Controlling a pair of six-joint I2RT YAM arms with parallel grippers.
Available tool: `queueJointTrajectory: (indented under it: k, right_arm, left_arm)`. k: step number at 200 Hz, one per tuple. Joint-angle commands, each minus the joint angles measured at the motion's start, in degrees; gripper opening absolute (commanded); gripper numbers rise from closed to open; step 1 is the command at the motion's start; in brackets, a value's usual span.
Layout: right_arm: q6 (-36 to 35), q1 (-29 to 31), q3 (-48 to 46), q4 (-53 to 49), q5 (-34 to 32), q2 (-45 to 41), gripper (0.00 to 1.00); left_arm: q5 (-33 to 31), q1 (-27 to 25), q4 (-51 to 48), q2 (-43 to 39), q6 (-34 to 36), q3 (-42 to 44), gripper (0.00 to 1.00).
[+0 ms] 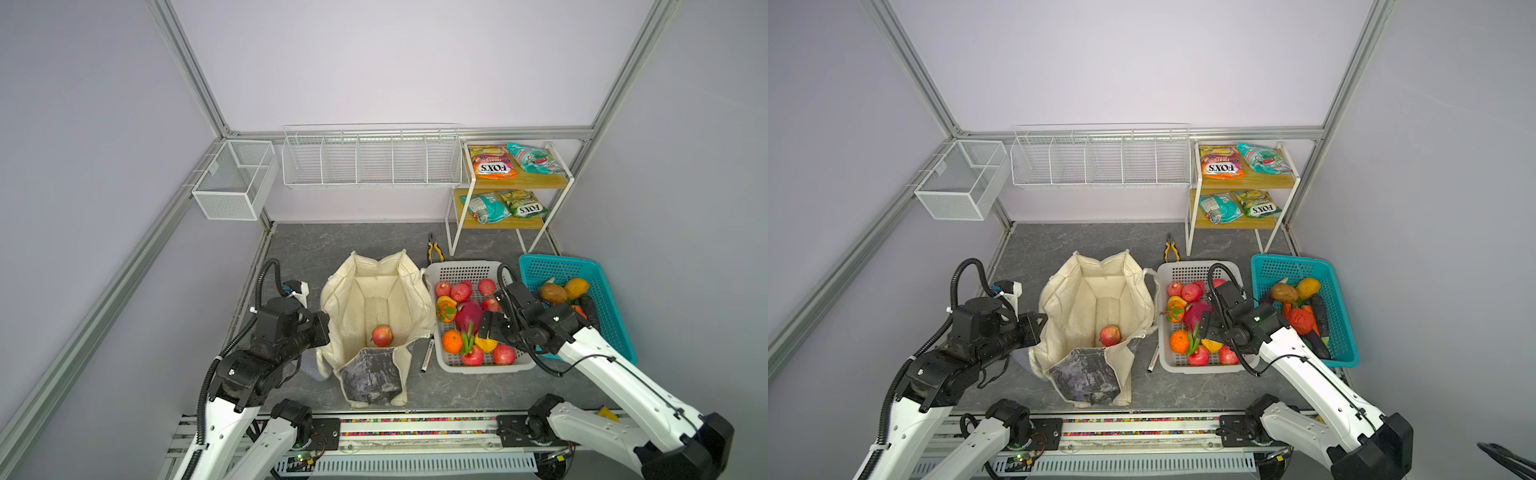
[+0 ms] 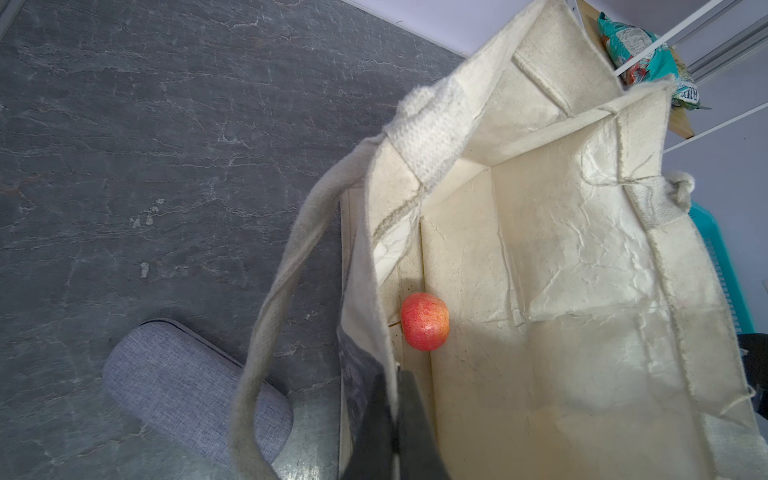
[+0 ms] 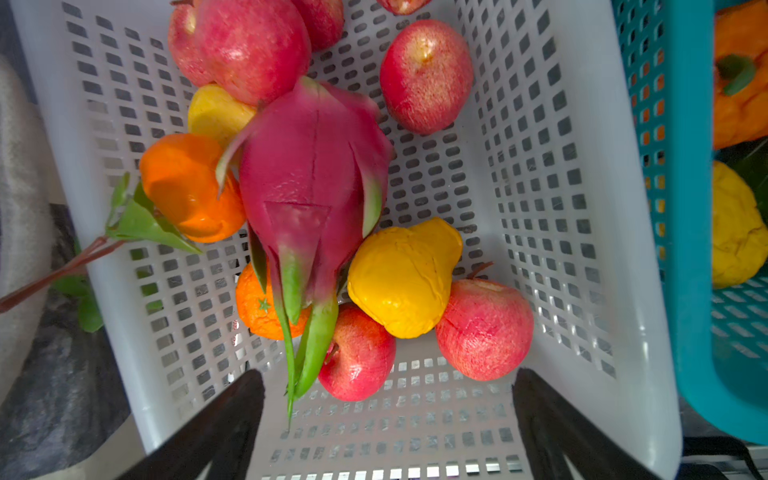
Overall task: Place the food into the grocery bag and tie it
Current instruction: 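Move the right gripper back over the white fruit basket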
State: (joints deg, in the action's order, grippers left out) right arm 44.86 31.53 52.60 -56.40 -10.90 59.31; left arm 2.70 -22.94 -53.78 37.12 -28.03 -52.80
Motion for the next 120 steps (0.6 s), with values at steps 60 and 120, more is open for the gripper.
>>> queueJointTrajectory:
  k: [60,120]
  right_arm:
    - [-0.3,-3.7,-4.8,6.7,5.4,4.1,0.98]
    - [-0.7,-6.4,-6.7,9.7,6.9,7.4,0.92]
  left_arm:
    - [1.3,-0.3,-0.3,0.0,-0.2,-0.4,0.00]
    - [1.6,-0.3,0.1,0.9,-0.1,-0.6,0.00]
